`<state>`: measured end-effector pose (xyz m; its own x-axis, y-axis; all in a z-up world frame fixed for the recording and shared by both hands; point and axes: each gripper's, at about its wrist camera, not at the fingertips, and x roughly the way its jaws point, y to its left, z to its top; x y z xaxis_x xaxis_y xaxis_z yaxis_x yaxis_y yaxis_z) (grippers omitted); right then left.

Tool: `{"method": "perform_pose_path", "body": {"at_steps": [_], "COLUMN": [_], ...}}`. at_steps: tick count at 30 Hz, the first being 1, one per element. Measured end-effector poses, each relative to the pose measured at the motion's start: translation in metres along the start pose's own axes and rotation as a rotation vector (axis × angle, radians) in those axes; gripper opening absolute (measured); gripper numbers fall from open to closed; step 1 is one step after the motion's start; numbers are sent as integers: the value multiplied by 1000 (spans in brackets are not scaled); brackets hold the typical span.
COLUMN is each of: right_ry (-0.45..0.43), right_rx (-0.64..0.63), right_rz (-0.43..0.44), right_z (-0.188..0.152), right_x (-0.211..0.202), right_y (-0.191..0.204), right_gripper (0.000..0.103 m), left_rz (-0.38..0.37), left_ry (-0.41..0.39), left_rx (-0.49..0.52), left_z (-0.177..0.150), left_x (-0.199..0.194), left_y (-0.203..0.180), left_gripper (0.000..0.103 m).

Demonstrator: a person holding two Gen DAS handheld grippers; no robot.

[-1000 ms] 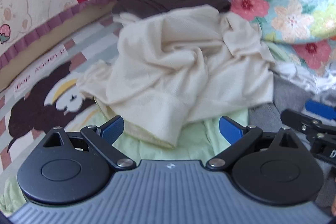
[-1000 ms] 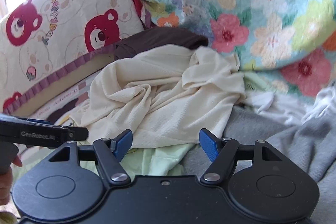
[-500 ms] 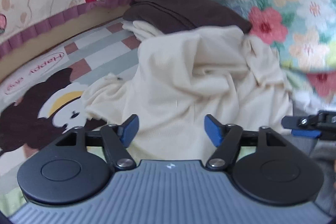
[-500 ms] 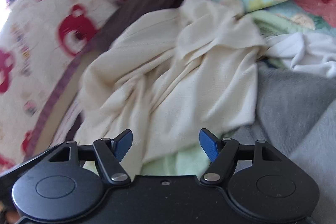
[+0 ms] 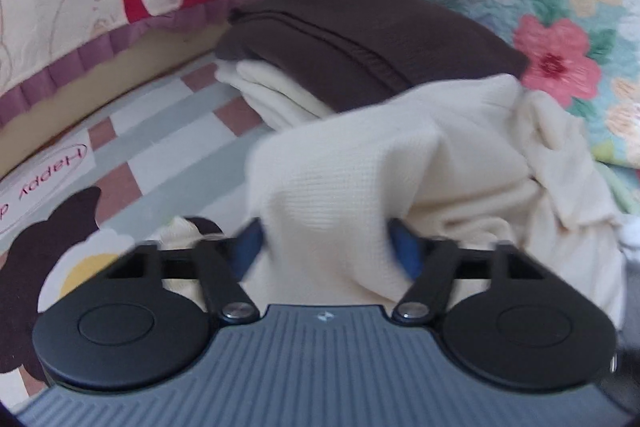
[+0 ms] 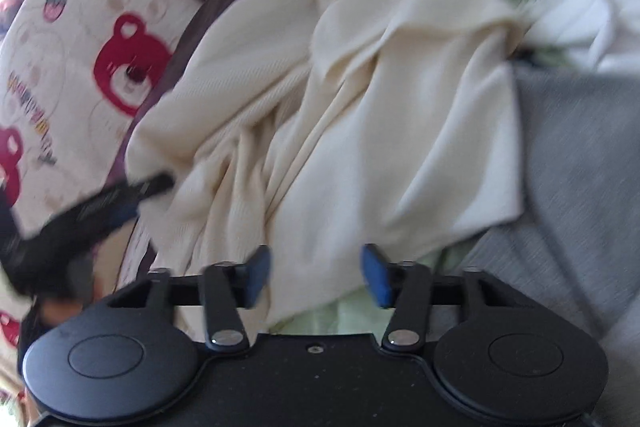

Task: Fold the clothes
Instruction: 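Grasp the cream knit garment with the left gripper while the right gripper grasps it too, then lift the held cream garment up off the pile with both grippers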

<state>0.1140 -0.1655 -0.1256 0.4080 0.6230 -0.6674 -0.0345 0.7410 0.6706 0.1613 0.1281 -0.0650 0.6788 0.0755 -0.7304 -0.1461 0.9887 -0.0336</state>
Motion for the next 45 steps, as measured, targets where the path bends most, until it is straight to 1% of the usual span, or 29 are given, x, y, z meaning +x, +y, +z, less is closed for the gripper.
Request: {"method": "perform_pose_path", "body": {"at_steps": [1,2,4,5,6,7,8,9,11,12,13,14,15,16,17,18,19,20,21,23,25,28,29,31,32,35,38,42,45], "right_ry": [13,22,45,45,31,17,4,-8,-60,-90,-109,-128,-147,-167,-191,-216,-240,-264,-292,-348,-407,-486,-509,-559,-588,-674,-746,-776,-757], "right_rx": [1,10,67,112,159,206,221,186,121,110,124,138,151,165,180,190,181,136,57,-97,-243,-379,-420,-469,-490,-533,-596,-636,-635], "right_rz": [7,9,26,36,49,62,65,52,37,30,18,6,-7,-23,-46,-59,-55,-50,-42,-32,-48,-58,-62,-63,-62,-40,-25,-42,-34], "right_z": [-3,-6,-16,-25,-36,-46,-53,-53,-50,-47,-42,-37,-32,-29,-27,-25,-24,-23,-22,-23,-26,-25,-23,-18,-17,-25,-42,-56,-57], "right_x": [6,12,21,22,23,23,23,25,25,25,29,33,36,40,44,46,44,38,29,9,-20,-63,-76,-104,-119,-164,-203,-236,-248], "right_y": [1,1,1,-1,-2,-3,-1,4,12,14,13,11,10,9,7,7,10,16,26,45,69,101,110,122,129,151,171,189,191], "right_gripper": [39,39,40,51,65,67,67,67,67,68,70,74,77,77,77,75,68,21,8,7,7,7,7,7,7,7,7,6,6], "left_rz": [-2,-7,-13,-18,-44,-82,-119,-158,-239,-277,-322,-365,-397,-402,-394,-359,-309,-281,-266,-231,-197,-192,-205,-265,-272,-252,-258,-226,-164], "left_ry": [-3,-8,-31,-46,-48,-42,-36,-27,-8,-1,12,29,44,58,72,80,84,62,24,-58,-150,-242,-266,-320,-354,-444,-500,-598,-652], "left_rx": [-14,-36,-91,-124,-148,-167,-186,-192,-195,-209,-235,-270,-308,-331,-345,-316,-263,-225,-195,-139,-102,-137,-165,-207,-203,-195,-275,-349,-377], "left_z": [0,0,-2,-4,-4,-4,-4,-3,-3,-3,-3,-3,-3,-3,-3,-3,-3,-3,-3,-2,-1,7,10,15,17,12,-5,-36,-58], "left_x": [5,8,9,8,10,12,14,17,22,24,28,34,40,47,54,58,59,54,46,26,-2,-42,-57,-88,-105,-152,-196,-260,-304], "left_y": [3,7,17,24,29,35,40,43,46,48,50,52,54,56,57,55,51,49,47,46,49,69,77,90,94,104,131,171,192], "left_gripper": [24,20,20,23,23,25,31,36,63,69,79,86,86,84,56,32,11,11,11,11,11,11,10,10,10,10,10,10,10]}}
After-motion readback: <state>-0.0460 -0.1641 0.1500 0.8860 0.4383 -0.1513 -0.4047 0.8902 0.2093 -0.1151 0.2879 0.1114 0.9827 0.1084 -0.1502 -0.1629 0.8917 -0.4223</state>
